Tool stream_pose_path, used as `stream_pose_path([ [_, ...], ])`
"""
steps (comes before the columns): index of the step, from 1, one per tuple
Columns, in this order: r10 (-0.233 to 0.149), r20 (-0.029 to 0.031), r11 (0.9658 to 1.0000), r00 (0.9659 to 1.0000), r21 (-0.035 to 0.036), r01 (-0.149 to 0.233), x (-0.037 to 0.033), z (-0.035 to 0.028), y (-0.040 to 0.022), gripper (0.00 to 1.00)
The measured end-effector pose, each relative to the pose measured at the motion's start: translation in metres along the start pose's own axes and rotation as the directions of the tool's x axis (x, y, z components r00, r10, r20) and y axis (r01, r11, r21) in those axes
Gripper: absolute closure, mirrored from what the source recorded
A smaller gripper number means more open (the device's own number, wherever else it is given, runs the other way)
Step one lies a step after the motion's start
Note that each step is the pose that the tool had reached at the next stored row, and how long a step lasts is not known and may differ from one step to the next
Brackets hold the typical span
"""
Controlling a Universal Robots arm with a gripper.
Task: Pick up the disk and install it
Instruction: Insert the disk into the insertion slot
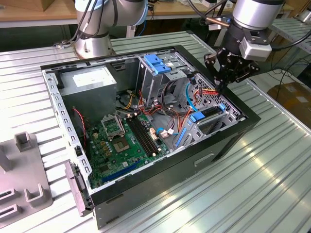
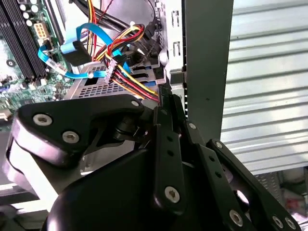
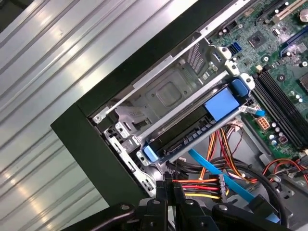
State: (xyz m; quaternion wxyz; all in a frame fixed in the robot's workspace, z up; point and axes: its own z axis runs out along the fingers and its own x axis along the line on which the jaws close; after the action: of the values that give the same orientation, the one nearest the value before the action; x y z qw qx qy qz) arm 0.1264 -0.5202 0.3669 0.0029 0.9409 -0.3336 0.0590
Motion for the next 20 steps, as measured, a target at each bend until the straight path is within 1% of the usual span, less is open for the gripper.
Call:
stream_pose_path([
  [2, 0.041, -0.0014, 0.9992, 0.9992, -0.0046, -0.041, 0.0000, 0.0004, 0.0000, 0.84],
  [4, 0.080, -0.0029, 0.9968, 0.9968, -0.0090, -0.080, -0.0001, 0.0007, 0.0000, 0.84],
  [6, 0.117, -0.0046, 0.9930, 0.9931, -0.0132, -0.117, -0.0001, 0.0011, 0.0000, 0.84],
  [7, 0.145, -0.0060, 0.9892, 0.9894, -0.0163, -0.145, -0.0002, 0.0013, 0.0000, 0.84],
  [9, 0.203, -0.0090, 0.9790, 0.9792, -0.0225, -0.203, -0.0002, 0.0017, 0.0001, 0.84],
  [10, 0.232, -0.0108, 0.9723, 0.9726, -0.0256, -0.232, -0.0002, 0.0019, 0.0000, 0.84],
  [11, 0.255, -0.0122, 0.9665, 0.9669, -0.0280, -0.255, -0.0002, 0.0021, 0.0001, 0.84],
  [12, 0.269, -0.0131, 0.9627, 0.9631, -0.0295, -0.269, -0.0003, 0.0023, 0.0001, 0.84],
  [13, 0.293, -0.0148, 0.9554, 0.9559, -0.0320, -0.294, -0.0003, 0.0025, 0.0001, 0.84],
  [15, 0.327, -0.0173, 0.9442, 0.9448, -0.0355, -0.327, -0.0004, 0.0030, 0.0001, 0.84],
  [16, 0.344, -0.0186, 0.9379, 0.9387, -0.0373, -0.345, -0.0004, 0.0032, 0.0001, 0.84],
  [17, 0.356, -0.0195, 0.9333, 0.9341, -0.0385, -0.357, -0.0004, 0.0033, 0.0001, 0.84],
  [18, 0.375, -0.0212, 0.9258, 0.9267, -0.0405, -0.376, -0.0004, 0.0034, 0.0001, 0.84],
  [19, 0.387, -0.0223, 0.9209, 0.9218, -0.0417, -0.388, -0.0004, 0.0035, 0.0001, 0.84],
  [20, 0.401, -0.0236, 0.9147, 0.9157, -0.0432, -0.402, -0.0004, 0.0036, 0.0001, 0.84],
])
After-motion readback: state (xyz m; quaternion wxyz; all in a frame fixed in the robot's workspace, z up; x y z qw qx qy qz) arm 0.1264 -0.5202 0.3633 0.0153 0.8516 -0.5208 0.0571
